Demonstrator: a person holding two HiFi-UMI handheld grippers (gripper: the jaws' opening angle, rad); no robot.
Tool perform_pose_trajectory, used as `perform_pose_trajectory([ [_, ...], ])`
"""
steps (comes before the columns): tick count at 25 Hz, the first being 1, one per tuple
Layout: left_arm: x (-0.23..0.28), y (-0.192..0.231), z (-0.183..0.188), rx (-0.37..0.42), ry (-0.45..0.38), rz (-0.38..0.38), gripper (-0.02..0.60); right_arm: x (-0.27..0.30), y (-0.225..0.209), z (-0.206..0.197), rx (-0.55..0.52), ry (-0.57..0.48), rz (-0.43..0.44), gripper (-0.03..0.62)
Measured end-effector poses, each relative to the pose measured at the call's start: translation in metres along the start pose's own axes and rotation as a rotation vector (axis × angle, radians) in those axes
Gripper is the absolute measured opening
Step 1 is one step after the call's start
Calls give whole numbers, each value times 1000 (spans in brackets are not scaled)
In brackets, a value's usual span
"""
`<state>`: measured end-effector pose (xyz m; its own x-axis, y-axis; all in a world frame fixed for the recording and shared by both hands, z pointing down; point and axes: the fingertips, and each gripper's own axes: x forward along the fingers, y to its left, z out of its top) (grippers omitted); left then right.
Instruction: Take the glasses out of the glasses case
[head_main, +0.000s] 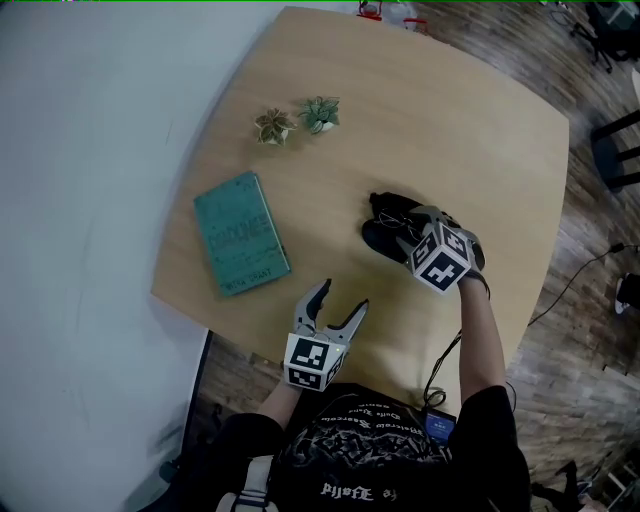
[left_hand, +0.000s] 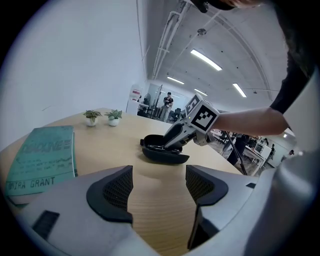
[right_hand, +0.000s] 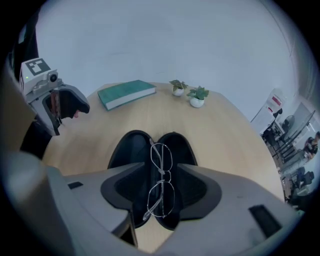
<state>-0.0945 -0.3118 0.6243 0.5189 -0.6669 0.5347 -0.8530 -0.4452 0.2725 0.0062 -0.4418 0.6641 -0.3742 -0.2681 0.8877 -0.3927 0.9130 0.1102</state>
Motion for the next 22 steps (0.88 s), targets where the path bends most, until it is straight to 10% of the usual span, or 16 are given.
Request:
perform_pose_trajectory([
  [22, 16, -7, -34, -59, 118, -203, 339, 31, 8, -16, 16, 102, 47, 130],
])
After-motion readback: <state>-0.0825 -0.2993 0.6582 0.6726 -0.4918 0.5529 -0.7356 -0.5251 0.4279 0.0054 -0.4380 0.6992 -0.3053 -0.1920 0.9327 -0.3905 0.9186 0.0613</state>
